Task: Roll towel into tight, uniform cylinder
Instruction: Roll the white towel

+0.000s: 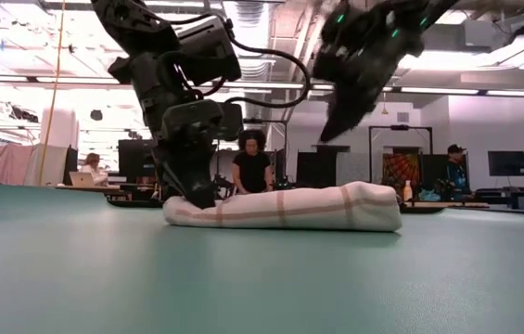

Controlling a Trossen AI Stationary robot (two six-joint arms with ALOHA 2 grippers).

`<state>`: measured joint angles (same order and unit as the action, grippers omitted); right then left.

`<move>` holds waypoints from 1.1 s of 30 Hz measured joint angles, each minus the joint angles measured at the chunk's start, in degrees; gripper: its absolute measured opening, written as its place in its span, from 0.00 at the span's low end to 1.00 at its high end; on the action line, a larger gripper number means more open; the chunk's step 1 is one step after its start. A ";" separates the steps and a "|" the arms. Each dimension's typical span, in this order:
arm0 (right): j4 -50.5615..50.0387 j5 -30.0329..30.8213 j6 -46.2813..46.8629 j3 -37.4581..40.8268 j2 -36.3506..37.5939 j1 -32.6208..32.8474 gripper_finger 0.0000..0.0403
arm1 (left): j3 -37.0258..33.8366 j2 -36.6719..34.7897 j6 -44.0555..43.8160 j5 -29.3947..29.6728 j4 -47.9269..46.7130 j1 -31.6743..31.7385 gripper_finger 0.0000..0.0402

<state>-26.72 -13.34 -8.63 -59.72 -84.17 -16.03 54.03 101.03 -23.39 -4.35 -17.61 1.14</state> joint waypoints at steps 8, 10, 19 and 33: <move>-16.57 -3.28 -6.87 0.04 10.35 14.47 0.24 | -0.03 0.06 0.00 -4.23 0.39 2.89 0.00; -19.15 -0.30 -6.05 0.02 11.08 19.27 0.32 | -0.03 0.09 -0.06 -5.86 0.40 3.54 0.00; -8.05 19.27 -2.10 2.91 6.61 30.72 0.71 | -0.03 0.15 -2.41 -13.11 -0.21 5.91 0.00; 4.63 24.35 -4.74 3.13 -9.51 34.18 0.72 | 0.04 0.20 -1.37 -13.84 -1.31 6.63 0.00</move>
<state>-22.09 11.01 -13.37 -56.60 -93.68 18.16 54.07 101.24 -24.76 -18.19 -18.92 7.77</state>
